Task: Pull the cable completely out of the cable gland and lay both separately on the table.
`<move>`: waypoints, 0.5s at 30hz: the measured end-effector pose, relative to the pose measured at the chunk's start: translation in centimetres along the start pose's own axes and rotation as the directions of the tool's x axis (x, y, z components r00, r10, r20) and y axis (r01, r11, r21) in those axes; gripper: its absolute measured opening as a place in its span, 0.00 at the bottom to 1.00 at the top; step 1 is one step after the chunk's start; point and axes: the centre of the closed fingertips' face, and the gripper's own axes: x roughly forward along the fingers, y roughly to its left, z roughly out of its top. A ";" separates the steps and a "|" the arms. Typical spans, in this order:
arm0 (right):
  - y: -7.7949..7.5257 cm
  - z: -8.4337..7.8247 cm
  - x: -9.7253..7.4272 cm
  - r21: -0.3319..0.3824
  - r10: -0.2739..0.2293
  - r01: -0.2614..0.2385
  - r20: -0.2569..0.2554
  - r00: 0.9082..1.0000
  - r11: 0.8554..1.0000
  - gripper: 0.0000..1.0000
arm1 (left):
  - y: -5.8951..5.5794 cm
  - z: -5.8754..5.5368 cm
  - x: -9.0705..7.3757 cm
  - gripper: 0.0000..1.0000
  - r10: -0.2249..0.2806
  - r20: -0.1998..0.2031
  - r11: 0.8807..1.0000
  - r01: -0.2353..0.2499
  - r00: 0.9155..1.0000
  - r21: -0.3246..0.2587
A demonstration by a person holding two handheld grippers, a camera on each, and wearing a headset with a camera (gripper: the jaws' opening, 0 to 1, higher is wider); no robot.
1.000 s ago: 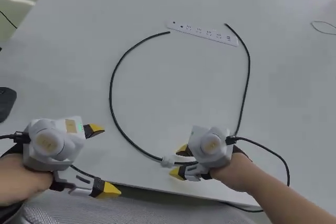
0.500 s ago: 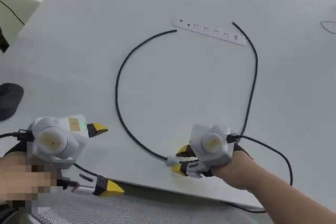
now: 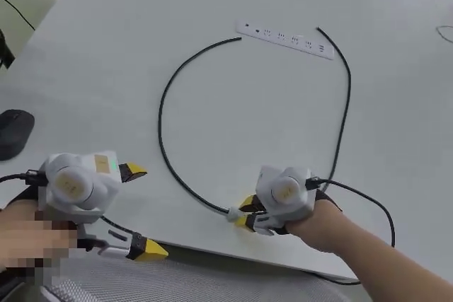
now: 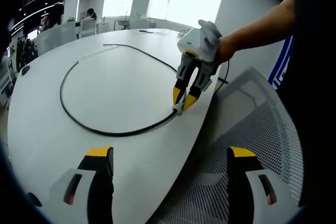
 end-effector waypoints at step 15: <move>1.0 2.2 -2.1 -0.024 0.009 -0.010 -0.013 1.000 1.000 0.07 | -0.6 2.8 0.1 0.86 -0.038 0.063 0.999 0.035 0.997 0.039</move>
